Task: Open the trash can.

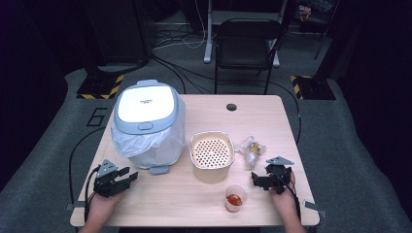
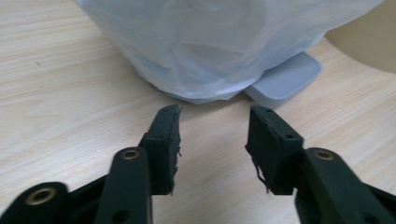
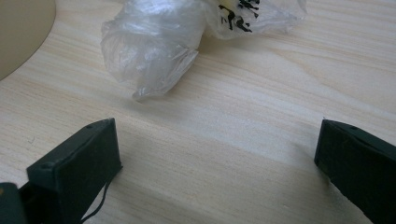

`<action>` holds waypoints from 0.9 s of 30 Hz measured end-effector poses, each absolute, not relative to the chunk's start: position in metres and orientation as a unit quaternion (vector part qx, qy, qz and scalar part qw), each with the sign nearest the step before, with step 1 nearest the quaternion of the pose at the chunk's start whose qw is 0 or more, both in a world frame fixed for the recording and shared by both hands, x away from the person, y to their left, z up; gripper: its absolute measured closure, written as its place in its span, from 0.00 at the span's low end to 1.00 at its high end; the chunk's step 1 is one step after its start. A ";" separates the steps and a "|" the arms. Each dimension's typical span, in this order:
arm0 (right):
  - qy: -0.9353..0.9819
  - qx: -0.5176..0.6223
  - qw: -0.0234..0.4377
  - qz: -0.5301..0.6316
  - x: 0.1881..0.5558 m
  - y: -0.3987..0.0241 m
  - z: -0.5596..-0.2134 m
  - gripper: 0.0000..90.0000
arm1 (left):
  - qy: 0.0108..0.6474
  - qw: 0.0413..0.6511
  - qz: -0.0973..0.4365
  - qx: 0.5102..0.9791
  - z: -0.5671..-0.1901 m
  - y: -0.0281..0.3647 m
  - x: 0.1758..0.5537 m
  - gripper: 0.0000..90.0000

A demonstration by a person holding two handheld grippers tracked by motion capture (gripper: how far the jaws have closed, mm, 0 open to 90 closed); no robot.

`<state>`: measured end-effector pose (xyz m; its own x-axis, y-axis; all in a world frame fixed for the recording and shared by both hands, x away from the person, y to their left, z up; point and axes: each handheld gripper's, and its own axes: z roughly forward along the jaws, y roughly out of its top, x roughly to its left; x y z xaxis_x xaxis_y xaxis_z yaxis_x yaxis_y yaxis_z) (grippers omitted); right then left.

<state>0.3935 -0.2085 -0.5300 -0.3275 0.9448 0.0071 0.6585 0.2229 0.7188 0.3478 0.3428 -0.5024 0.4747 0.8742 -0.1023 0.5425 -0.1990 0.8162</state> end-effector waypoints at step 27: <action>0.750 0.535 0.224 0.320 0.394 -0.209 -0.530 0.00 | 0.451 0.416 0.203 0.763 -0.496 0.265 0.356 1.00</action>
<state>0.3936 -0.2085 -0.5300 -0.3283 0.9446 0.0066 0.6581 0.2237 0.7189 0.3556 0.2648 -0.4959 0.5102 0.8576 -0.0654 0.5197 -0.2468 0.8179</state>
